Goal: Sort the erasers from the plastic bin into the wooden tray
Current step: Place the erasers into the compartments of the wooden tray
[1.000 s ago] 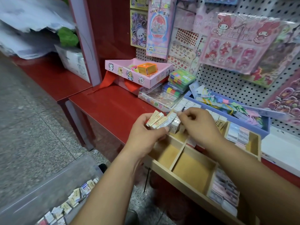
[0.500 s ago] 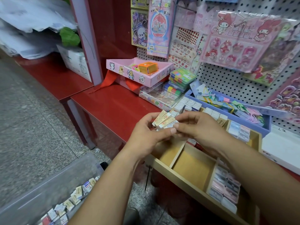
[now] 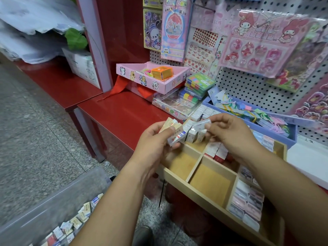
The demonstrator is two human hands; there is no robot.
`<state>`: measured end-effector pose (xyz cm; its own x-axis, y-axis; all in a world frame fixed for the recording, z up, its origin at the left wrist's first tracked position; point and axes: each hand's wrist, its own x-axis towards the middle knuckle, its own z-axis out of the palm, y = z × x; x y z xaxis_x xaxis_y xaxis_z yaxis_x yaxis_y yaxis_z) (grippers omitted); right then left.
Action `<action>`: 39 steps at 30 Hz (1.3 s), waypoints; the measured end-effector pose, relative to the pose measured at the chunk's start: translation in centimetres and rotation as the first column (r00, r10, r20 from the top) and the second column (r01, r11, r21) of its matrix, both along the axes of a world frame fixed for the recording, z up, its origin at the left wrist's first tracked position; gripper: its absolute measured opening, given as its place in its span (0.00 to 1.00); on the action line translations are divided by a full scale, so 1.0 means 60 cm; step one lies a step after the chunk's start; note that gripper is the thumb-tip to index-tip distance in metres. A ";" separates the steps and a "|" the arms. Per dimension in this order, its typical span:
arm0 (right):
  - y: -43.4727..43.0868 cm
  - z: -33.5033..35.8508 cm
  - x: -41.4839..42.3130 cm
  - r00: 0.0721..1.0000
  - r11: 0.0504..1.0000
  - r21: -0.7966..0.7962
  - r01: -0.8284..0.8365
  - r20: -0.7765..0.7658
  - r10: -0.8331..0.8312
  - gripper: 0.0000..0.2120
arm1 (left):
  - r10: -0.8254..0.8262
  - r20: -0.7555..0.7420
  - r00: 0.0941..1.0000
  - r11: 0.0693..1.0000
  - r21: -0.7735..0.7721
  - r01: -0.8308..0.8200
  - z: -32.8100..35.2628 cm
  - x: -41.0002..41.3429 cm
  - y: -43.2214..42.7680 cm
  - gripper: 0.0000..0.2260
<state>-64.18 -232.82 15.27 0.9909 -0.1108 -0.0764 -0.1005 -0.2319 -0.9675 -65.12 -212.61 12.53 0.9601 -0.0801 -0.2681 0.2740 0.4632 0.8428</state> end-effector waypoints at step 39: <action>0.002 -0.020 -0.014 0.995 0.975 0.216 -0.059 -0.065 0.074 0.08 | -0.131 0.035 0.991 0.990 -0.049 0.133 -0.003 -0.006 -0.029 0.13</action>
<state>-65.03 -232.67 14.09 0.9864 -0.0181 -0.1633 -0.1637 -0.0291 -0.9861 -65.47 -214.37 12.35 0.9482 -0.2193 -0.2300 0.3090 0.4671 0.8284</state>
